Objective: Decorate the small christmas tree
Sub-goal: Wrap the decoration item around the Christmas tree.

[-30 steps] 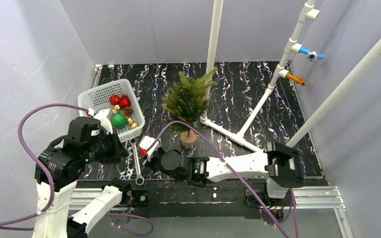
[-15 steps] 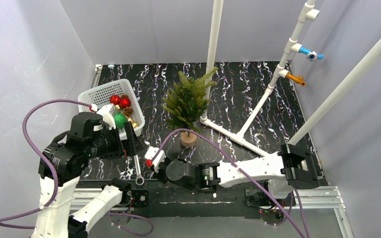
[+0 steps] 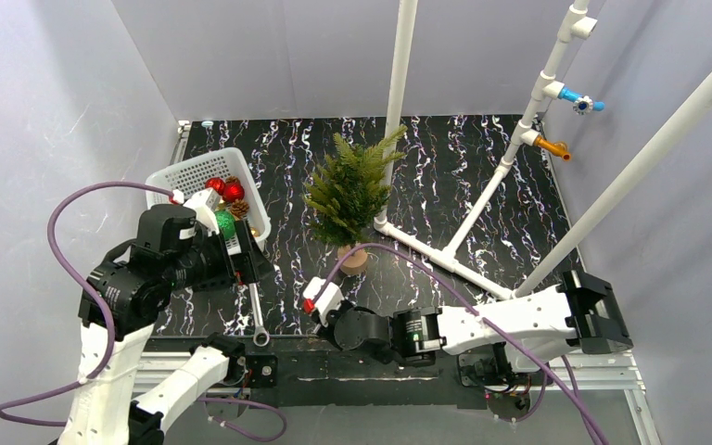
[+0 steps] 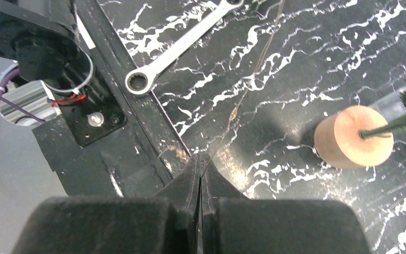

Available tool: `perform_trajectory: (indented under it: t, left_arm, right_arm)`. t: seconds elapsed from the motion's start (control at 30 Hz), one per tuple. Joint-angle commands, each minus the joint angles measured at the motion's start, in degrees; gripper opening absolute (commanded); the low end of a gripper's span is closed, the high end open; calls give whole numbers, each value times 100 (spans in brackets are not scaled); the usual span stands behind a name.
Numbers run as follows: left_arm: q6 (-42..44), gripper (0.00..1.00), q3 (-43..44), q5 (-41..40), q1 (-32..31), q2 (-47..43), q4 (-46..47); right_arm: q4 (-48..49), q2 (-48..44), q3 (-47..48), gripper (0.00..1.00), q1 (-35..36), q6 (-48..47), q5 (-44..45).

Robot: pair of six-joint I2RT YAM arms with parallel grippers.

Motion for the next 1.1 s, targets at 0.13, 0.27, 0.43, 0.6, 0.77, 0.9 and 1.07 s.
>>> perform_trajectory:
  t: [0.13,0.27,0.43,0.6,0.77,0.9,1.07]
  left_arm:
    - [-83,98,-191,-56,-18,43,-118]
    - [-128,98,-303,-36,-24,69,-80]
    - [-182,98,-390,10,-17,133,-3]
    - [-209,98,-549,16,-18,111,108]
    - [-250,98,-683,68,-17,123,167]
    - [-264,98,-763,178,-17,142,310]
    - [-398,98,-919,567,-17,135,645]
  right_arm:
    - [-1127,-867,-291,1,265,835,981]
    - [-1830,-1465,-475,1,341,1323,1318]
    - [-2912,-2147,-545,1,365,1851,1803]
    - [-3451,-2905,-717,1,370,2134,2232]
    - [-3489,-3385,-827,1,370,2039,2305]
    - [-3425,-3195,-548,1,369,1678,1920]
    - [-3487,-2372,431,1,407,792,1501]
